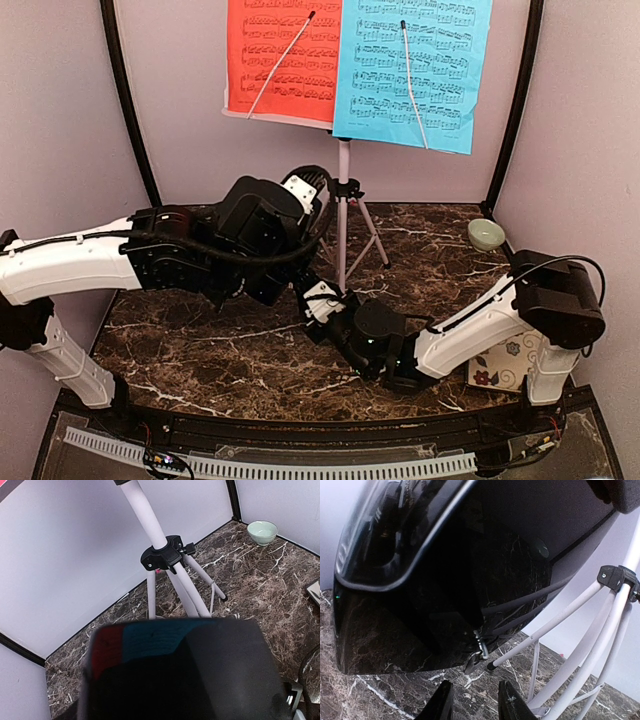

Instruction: Set up the instrument practice props

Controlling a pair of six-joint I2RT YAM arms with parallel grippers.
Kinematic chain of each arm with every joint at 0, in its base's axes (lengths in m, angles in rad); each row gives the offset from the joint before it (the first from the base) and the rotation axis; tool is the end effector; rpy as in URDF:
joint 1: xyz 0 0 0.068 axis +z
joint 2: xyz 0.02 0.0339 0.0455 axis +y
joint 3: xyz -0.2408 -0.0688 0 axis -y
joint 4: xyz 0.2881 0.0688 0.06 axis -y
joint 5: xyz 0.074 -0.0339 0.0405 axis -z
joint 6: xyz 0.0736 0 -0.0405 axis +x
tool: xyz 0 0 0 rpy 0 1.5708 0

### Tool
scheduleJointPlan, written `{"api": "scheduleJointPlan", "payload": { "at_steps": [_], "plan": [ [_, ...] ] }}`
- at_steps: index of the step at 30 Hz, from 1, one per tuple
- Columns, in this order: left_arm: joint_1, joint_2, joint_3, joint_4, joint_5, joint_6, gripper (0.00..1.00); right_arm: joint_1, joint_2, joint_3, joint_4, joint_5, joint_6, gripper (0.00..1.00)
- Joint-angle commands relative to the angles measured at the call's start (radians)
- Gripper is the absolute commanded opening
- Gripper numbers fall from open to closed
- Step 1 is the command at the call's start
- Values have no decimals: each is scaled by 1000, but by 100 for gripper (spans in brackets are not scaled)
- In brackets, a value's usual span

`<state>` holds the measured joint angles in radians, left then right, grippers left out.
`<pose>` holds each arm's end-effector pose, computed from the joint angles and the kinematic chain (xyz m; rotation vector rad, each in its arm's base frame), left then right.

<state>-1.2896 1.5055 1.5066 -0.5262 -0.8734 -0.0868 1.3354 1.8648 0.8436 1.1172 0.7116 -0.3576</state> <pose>0.1644 -0.3660 0.3533 0.6307 1.7908 -0.0102 0.1448 0.3978 0.1421 -0.6651 1.3487 0.2630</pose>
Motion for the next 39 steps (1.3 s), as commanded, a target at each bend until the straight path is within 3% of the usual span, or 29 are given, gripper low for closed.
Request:
{"api": "scheduleJointPlan", "payload": {
  "at_steps": [1, 6, 13, 29, 39],
  "plan": [
    [-9, -20, 36, 28, -10, -9, 0, 10, 4, 41, 138, 0, -33, 28],
    [-9, -32, 25, 36, -13, -19, 0, 10, 3, 9, 226, -6, -55, 21],
    [-10, -50, 14, 48, -4, -26, 0, 10, -6, -44, 310, -35, -66, 25],
    [-8, -74, -5, 74, 10, -26, 0, 10, 12, -32, 328, -16, -114, 18],
    [-8, -126, -60, 168, 57, 8, 0, 11, 10, -65, 308, -43, -92, 21]
  ]
}}
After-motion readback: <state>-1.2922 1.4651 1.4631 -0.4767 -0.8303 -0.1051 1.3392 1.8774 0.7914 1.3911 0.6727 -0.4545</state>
